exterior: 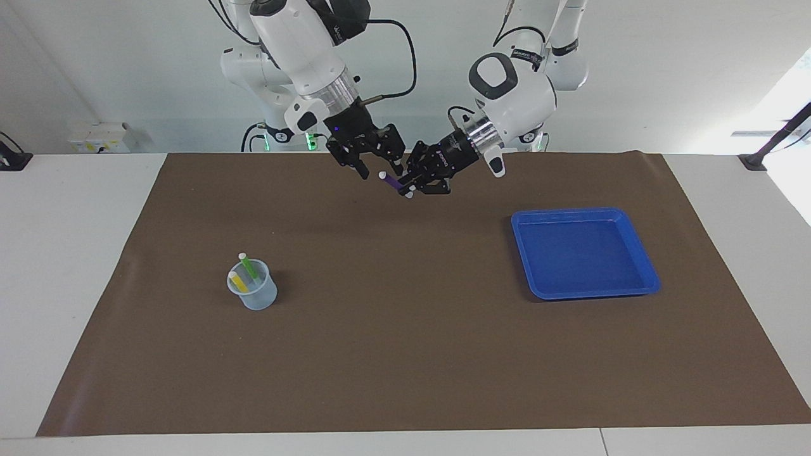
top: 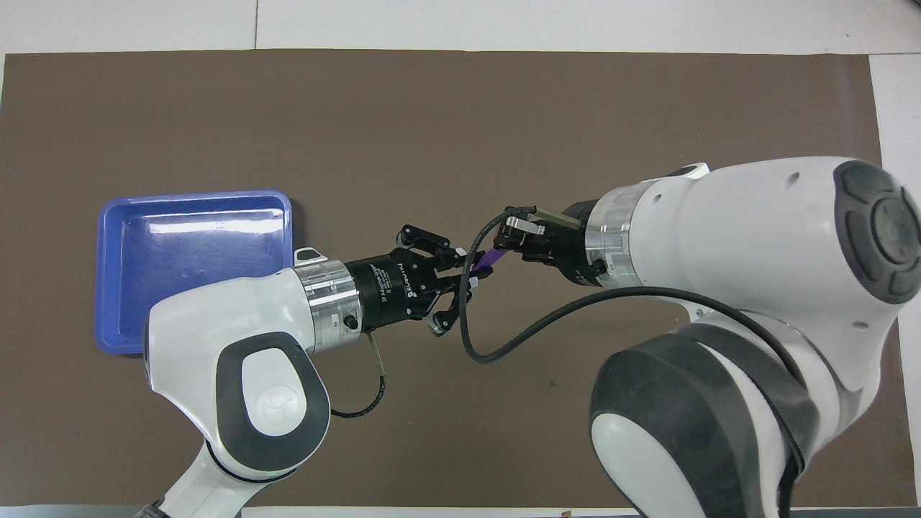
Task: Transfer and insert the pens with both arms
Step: 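Pass the purple pen from the left gripper to the right gripper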
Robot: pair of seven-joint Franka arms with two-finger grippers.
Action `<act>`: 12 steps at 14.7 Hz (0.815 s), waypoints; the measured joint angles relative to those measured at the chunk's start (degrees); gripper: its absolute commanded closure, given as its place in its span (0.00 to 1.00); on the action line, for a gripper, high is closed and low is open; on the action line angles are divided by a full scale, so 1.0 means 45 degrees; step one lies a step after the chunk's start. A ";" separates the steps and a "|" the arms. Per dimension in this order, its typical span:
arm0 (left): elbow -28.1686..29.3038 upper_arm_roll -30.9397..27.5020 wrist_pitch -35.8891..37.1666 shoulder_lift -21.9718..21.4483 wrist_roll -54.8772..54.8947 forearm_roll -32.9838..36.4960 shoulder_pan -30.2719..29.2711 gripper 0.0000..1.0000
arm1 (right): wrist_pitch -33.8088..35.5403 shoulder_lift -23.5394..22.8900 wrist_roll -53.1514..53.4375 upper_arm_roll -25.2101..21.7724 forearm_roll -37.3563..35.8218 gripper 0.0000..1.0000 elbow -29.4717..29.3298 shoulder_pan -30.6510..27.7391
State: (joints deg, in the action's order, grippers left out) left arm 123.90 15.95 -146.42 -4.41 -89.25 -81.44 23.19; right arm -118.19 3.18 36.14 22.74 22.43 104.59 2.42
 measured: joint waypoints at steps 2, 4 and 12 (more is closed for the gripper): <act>0.0004 0.0009 -0.0022 0.0009 0.0001 -0.0005 0.0026 1.00 | -0.0049 0.0030 -0.0197 0.0000 -0.0037 1.00 0.0032 0.0011; 0.0006 0.0007 -0.0027 0.0015 0.0001 -0.0026 0.0033 1.00 | -0.0051 0.0031 -0.0322 -0.0002 -0.0037 1.00 0.0042 0.0010; 0.0010 0.0006 -0.0842 0.0019 0.0004 -0.0181 0.0299 0.00 | -0.0048 0.0032 -0.0498 -0.0114 -0.1116 1.00 0.0119 -0.0053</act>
State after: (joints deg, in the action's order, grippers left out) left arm 123.95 15.98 -150.21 -4.32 -89.23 -82.26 24.54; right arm -118.40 3.32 33.90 22.23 17.41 105.12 2.18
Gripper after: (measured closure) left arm 0.454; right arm 0.824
